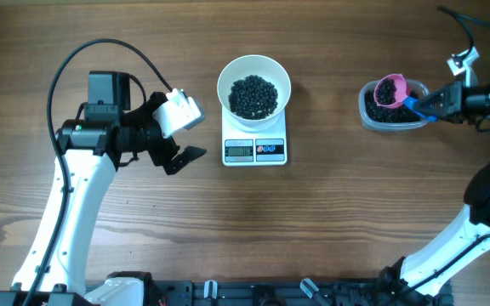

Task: Scoop item into bowl and weigh 150g on scale
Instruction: 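Move the scoop over the white bowl and tip beans in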

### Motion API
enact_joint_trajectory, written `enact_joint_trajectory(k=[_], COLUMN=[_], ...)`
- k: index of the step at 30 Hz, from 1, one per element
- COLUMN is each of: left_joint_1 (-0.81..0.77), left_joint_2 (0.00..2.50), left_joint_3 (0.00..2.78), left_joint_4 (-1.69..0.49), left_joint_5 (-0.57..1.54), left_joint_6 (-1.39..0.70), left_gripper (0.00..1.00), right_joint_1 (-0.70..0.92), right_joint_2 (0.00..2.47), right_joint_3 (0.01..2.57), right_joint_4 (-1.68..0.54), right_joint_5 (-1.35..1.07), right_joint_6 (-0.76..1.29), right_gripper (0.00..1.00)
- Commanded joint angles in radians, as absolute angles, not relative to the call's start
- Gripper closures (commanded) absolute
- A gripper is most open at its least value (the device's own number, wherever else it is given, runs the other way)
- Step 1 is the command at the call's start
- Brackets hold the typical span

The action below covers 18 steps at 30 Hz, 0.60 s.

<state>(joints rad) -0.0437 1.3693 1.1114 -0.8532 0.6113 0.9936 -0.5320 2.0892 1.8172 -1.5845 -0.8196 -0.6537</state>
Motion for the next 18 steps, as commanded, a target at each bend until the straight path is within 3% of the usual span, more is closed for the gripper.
enact_joint_trajectory(k=[1, 7, 18], left_joint_1=[-0.039, -0.039, -0.039], left_joint_2=[1.375, 1.375, 1.375], left_joint_3=[1.11, 1.11, 1.11], left_joint_4=[-0.854, -0.854, -0.854], left_joint_5=[0.616, 0.616, 0.616], left_joint_6=[1.014, 1.014, 1.014], left_gripper=[0.0, 0.0, 0.01], right_joint_1=[-0.521, -0.411, -0.049], right_joint_2=[2.099, 2.081, 2.081], right_joint_3=[1.861, 1.906, 2.079], right_joint_4=[-1.61, -1.609, -1.517], right_joint_5=[-0.926, -0.967, -0.92], right_joint_6=[-0.709, -0.675, -0.477], right_gripper=[0.96, 0.96, 0.96])
